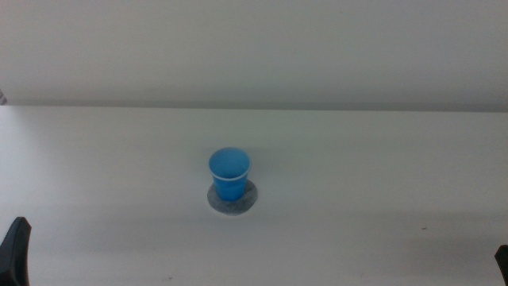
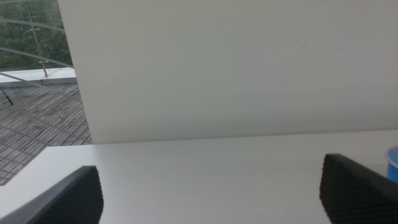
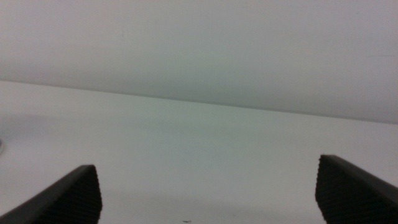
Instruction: Place an empty cup on a cup mat.
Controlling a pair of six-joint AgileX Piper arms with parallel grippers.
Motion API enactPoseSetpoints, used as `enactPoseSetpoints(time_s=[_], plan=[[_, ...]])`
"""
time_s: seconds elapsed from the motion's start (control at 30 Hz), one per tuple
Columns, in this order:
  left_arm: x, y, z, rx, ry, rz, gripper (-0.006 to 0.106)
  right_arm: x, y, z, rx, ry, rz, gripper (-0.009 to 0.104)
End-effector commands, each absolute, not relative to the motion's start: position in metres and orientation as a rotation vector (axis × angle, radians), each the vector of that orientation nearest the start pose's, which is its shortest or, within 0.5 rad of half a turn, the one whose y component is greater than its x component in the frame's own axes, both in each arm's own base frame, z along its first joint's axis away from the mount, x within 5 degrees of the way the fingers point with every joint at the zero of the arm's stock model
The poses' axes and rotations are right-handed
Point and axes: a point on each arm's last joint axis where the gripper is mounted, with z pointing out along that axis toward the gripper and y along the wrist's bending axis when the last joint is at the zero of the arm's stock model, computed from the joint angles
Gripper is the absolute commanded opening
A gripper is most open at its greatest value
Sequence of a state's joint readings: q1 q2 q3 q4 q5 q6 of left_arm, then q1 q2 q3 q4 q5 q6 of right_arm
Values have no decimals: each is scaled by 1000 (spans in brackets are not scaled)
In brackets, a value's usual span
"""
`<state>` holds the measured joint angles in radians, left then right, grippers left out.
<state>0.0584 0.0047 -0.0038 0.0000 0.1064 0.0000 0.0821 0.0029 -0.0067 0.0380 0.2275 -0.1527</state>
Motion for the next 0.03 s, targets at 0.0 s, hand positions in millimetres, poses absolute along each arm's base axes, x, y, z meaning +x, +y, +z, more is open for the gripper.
enactPoseSetpoints(time_s=[0.0], plan=[[55, 3, 194, -39, 1580, 39, 94, 54, 5, 183, -176, 1695, -26, 92]])
